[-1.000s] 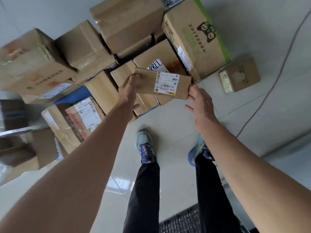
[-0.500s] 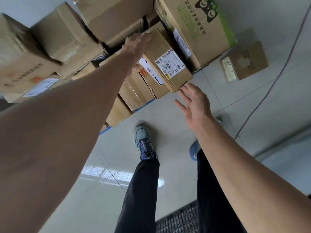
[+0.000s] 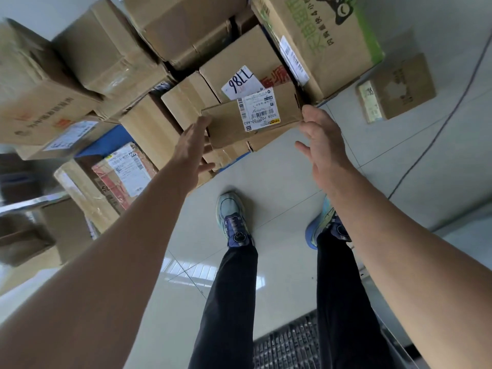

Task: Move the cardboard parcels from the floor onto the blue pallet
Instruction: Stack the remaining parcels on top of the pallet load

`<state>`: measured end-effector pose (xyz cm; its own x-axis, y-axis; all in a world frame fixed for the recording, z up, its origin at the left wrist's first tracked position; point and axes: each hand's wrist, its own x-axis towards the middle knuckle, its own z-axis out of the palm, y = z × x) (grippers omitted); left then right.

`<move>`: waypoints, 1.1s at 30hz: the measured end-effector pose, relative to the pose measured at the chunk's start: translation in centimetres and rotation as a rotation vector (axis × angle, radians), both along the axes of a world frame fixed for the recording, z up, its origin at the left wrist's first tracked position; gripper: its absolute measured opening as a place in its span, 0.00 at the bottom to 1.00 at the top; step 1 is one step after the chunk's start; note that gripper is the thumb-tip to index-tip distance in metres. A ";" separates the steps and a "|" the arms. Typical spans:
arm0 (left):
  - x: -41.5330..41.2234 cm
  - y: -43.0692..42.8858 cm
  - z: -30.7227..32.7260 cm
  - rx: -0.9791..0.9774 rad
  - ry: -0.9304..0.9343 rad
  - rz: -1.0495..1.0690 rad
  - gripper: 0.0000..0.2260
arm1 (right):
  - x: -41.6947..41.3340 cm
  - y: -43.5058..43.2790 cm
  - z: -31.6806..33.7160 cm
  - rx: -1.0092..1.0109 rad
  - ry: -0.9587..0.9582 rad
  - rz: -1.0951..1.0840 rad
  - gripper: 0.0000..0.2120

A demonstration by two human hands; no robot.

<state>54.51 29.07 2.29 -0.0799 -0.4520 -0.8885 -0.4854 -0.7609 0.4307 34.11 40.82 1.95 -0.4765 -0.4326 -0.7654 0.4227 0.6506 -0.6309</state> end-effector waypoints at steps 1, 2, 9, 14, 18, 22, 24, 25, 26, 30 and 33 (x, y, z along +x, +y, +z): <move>0.2 0.6 -0.1 0.008 0.002 0.004 0.22 | 0.0 0.2 -0.1 -0.006 0.020 0.015 0.13; 0.3 1.0 -0.2 0.012 0.002 0.009 0.22 | -0.1 0.4 -0.1 -0.008 0.037 0.029 0.15; 0.0 2.5 -0.4 0.007 0.029 0.013 0.21 | -0.6 0.7 -0.1 -0.003 0.068 0.048 0.29; -0.3 2.8 -0.4 -0.008 0.046 -0.016 0.20 | -0.9 0.8 0.1 0.004 0.079 0.064 0.32; -0.6 3.1 -0.4 -0.014 0.042 -0.016 0.20 | -0.9 0.9 0.3 -0.012 0.060 0.080 0.26; -0.9 3.2 -0.5 -0.026 0.035 -0.014 0.23 | -1.2 0.8 -0.1 -0.047 0.054 0.083 0.22; -0.9 3.3 -0.5 -0.035 0.034 -0.015 0.25 | -1.3 0.8 -0.3 -0.055 0.049 0.088 0.13; -0.9 3.3 -0.4 -0.040 0.036 -0.017 0.25 | -1.3 0.7 -0.4 -0.061 0.045 0.090 0.12; -0.9 3.4 -0.4 -0.044 0.039 -0.018 0.24 | -1.3 0.7 -0.5 -0.063 0.043 0.088 0.13; -1.1 3.2 -0.3 -0.051 0.043 -0.009 0.25 | -1.4 0.9 -1.0 -0.064 0.069 0.076 0.25; -1.4 3.2 -0.3 -0.055 0.040 -0.014 0.25 | -1.3 1.2 -1.1 -0.051 0.079 0.082 0.27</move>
<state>53.07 32.24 2.00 -0.1218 -0.4982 -0.8585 -0.4770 -0.7291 0.4908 32.85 42.02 0.90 -0.4957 -0.5101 -0.7030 0.3173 0.6471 -0.6933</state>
